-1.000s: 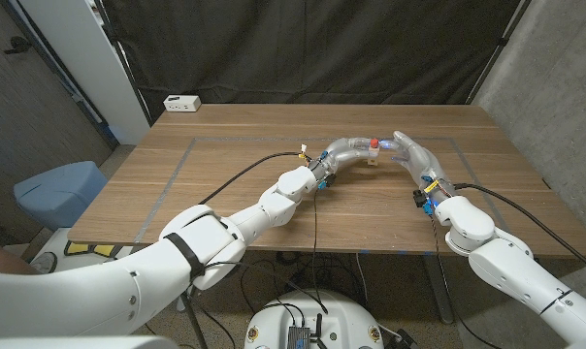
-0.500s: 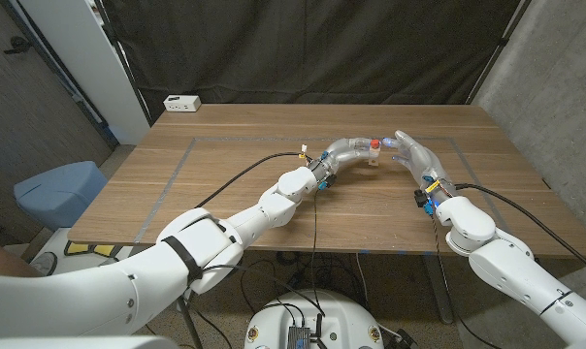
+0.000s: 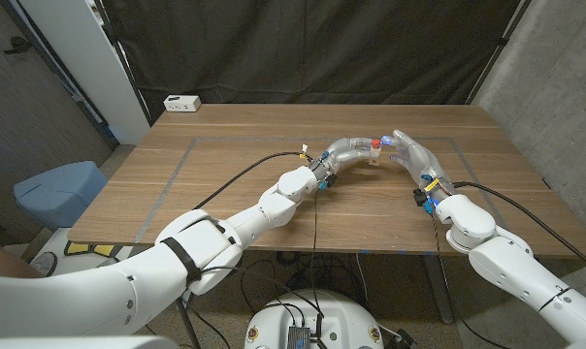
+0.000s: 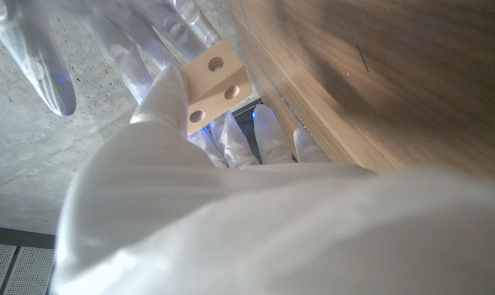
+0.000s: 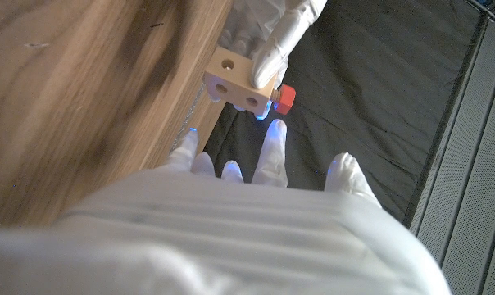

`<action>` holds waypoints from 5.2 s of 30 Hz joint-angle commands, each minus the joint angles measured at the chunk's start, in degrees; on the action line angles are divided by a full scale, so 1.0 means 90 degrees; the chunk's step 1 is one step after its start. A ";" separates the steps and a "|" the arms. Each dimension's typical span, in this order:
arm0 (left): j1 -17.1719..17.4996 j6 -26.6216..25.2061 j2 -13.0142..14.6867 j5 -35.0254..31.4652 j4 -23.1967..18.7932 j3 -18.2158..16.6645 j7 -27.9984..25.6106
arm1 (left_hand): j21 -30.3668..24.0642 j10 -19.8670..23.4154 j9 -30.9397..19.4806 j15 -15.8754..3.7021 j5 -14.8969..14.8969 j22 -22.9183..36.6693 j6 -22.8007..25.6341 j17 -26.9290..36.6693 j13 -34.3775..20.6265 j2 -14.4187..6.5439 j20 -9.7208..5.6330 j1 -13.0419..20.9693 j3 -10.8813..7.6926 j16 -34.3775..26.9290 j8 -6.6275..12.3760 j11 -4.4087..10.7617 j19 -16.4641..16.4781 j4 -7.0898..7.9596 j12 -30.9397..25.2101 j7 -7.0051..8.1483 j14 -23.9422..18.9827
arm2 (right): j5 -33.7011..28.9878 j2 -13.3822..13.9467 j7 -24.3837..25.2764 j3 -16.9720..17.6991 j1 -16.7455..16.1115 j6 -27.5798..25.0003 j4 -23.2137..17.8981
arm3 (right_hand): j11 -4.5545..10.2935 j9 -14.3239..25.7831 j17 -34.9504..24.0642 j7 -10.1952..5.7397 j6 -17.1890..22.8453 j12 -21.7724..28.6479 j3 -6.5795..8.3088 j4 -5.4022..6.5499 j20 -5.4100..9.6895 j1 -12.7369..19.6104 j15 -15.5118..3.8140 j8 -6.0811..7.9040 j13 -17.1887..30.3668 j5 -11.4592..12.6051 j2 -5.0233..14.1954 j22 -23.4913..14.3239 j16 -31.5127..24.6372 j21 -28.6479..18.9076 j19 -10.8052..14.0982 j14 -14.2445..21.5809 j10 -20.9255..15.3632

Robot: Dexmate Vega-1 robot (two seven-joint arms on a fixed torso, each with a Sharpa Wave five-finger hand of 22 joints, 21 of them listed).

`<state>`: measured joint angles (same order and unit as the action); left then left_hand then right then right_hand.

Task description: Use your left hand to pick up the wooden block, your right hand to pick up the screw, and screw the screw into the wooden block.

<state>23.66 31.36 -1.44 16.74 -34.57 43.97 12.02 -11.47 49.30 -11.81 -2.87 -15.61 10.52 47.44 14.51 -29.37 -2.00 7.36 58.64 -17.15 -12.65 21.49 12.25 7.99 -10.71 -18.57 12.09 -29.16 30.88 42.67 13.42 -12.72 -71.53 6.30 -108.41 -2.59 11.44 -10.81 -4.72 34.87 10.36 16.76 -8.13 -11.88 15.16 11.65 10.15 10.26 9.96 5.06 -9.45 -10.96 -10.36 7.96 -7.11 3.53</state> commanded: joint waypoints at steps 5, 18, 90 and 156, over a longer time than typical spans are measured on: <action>0.0096 -0.0111 0.0107 -0.0021 -0.0266 0.0019 -0.0043 | -0.0056 0.0124 -0.0050 -0.0544 -0.0043 0.0011 0.0528 0.0014 -0.0667 -0.0400 0.0024 -0.0223 -0.0274 -0.0022 0.0048 0.0036 0.0049 0.0217 -0.0247 -0.0289 -0.0058 | 0.0057 -0.0021 -0.0187 -0.0143 0.0148 0.0053 0.0152 | -0.0011 0.0020 -0.0016 0.0006 -0.0073 -0.0035 -0.0002 0.0038 -0.0023 -0.0007 0.0009 0.0001 0.0025 0.0012 -0.0023 -0.0023 0.0028 0.0002 -0.0059 -0.0058 0.0088; 0.0214 -0.0193 0.0218 -0.0025 -0.0540 0.0021 -0.0086 | -0.0056 0.0129 -0.0051 -0.0537 -0.0044 0.0011 0.0523 0.0012 -0.0665 -0.0397 0.0031 -0.0224 -0.0276 -0.0019 0.0043 0.0036 0.0051 0.0215 -0.0247 -0.0293 -0.0058 | 0.0017 0.0001 -0.0119 -0.0149 0.0077 0.0088 0.0086 | -0.0025 0.0017 -0.0015 0.0037 0.0076 0.0005 0.0000 0.0041 -0.0014 -0.0017 0.0007 0.0094 0.0023 0.0016 -0.0013 -0.0023 0.0013 -0.0013 -0.0060 -0.0072 0.0082; 0.0130 -0.0102 0.0139 0.0105 -0.0228 -0.0053 0.0068 | -0.0058 0.0136 -0.0051 -0.0529 -0.0049 0.0012 0.0530 0.0010 -0.0673 -0.0411 0.0041 -0.0249 -0.0297 -0.0021 0.0036 0.0033 0.0056 0.0227 -0.0254 -0.0297 -0.0091 | 0.0040 0.0073 0.0042 -0.0089 -0.0100 -0.0183 -0.0213 | 0.0287 0.0013 0.0009 0.0229 0.1414 0.0175 0.0085 0.0004 -0.0012 0.0033 -0.0057 0.0459 0.0018 0.0023 0.0061 -0.0021 -0.0062 -0.0052 0.0130 0.0230 -0.0624; 0.0103 -0.0123 0.0161 0.0065 -0.0246 -0.0042 0.0084 | -0.0061 0.0135 -0.0052 -0.0528 -0.0059 0.0013 0.0544 0.0017 -0.0670 -0.0405 0.0038 -0.0248 -0.0307 -0.0022 0.0031 0.0034 0.0065 0.0207 -0.0254 -0.0305 -0.0095 | 0.0121 0.0086 -0.0067 -0.0053 0.0037 -0.0142 -0.0030 | 0.0082 0.0017 -0.0010 0.0020 0.0298 -0.0007 0.0099 0.0014 0.0036 0.0005 -0.0023 -0.0007 0.0031 0.0014 0.0030 -0.0026 0.0001 -0.0036 0.0213 0.0066 -0.0230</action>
<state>23.50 31.34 -0.98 17.49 -34.18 43.50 13.37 -11.47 49.53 -11.84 -2.97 -15.92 10.51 47.44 14.51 -29.36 -2.00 7.57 58.64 -17.39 -12.65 21.43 12.09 8.20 -10.95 -18.46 12.09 -29.65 31.79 43.13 14.44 -12.73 -71.90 5.26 -109.01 -1.60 11.34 -10.82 -4.42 38.03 10.36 17.22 -8.17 -11.47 15.63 11.15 10.15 10.26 9.96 5.53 -9.44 -10.96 -10.79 10.22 -5.97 0.78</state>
